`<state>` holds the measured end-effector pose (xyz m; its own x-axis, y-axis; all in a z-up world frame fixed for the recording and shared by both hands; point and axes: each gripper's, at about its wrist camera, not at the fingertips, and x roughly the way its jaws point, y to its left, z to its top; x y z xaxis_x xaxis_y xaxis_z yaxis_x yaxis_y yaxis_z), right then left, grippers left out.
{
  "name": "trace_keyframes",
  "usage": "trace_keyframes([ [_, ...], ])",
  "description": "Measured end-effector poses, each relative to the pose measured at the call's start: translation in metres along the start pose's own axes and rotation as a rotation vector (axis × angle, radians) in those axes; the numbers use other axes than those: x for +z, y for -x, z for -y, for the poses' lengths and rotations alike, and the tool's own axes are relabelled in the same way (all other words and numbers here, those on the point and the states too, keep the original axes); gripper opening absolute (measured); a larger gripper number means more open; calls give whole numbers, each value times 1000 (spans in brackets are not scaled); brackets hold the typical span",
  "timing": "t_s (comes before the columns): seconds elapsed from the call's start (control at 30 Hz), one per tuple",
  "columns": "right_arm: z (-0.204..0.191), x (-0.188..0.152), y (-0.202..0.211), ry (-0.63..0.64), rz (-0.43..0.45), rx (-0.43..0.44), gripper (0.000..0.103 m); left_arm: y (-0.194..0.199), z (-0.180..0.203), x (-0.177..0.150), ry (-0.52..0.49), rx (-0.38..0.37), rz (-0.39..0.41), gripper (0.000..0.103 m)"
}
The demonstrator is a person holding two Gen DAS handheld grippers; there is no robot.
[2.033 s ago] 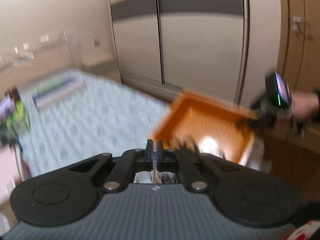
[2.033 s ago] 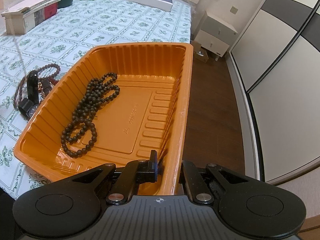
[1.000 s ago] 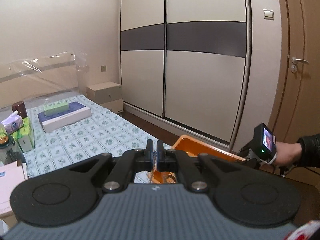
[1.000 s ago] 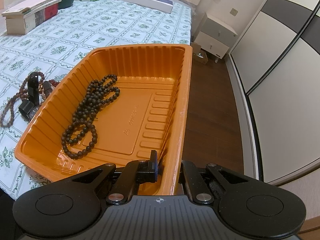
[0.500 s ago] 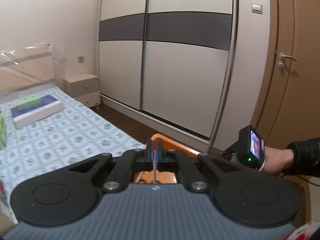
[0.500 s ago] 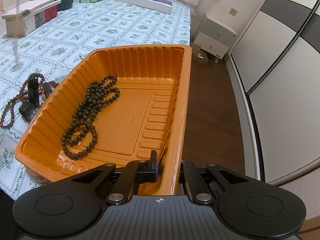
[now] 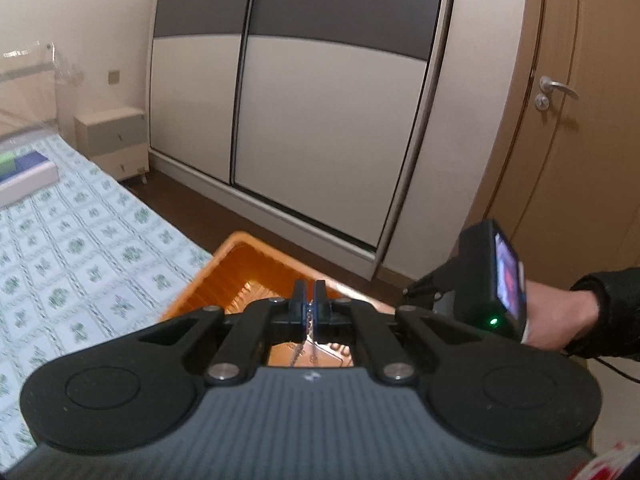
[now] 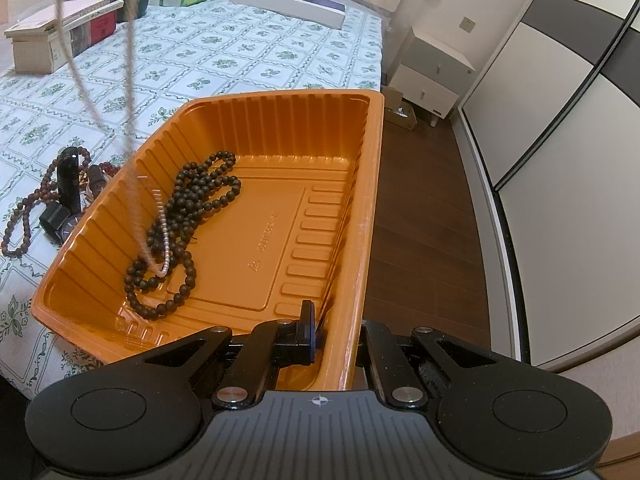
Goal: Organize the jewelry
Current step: 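Lower the strand into the orange tray and open the left tool, then move the left tool back to the pile and grasp a brown bead strand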
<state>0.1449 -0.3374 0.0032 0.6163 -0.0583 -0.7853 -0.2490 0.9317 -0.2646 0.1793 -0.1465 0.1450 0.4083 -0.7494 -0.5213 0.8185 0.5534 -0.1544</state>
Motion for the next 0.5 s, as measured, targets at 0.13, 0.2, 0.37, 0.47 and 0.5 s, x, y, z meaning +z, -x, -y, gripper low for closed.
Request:
trace_keyframes([
  [0.13, 0, 0, 0, -1, -1, 0, 5, -23, -2, -8, 15, 1, -38, 3],
  [0.2, 0, 0, 0, -1, 0, 0, 5, -29, -5, -9, 26, 13, -43, 7],
  [0.37, 0, 0, 0, -1, 1, 1, 5, -27, -16, -15, 41, 54, -47, 9],
  [0.47, -1, 0, -1, -1, 2, 0, 5, -18, -27, -23, 54, 96, -47, 10],
  [0.5, -1, 0, 0, -2, 2, 1, 5, -14, -30, -27, 56, 112, -46, 10],
])
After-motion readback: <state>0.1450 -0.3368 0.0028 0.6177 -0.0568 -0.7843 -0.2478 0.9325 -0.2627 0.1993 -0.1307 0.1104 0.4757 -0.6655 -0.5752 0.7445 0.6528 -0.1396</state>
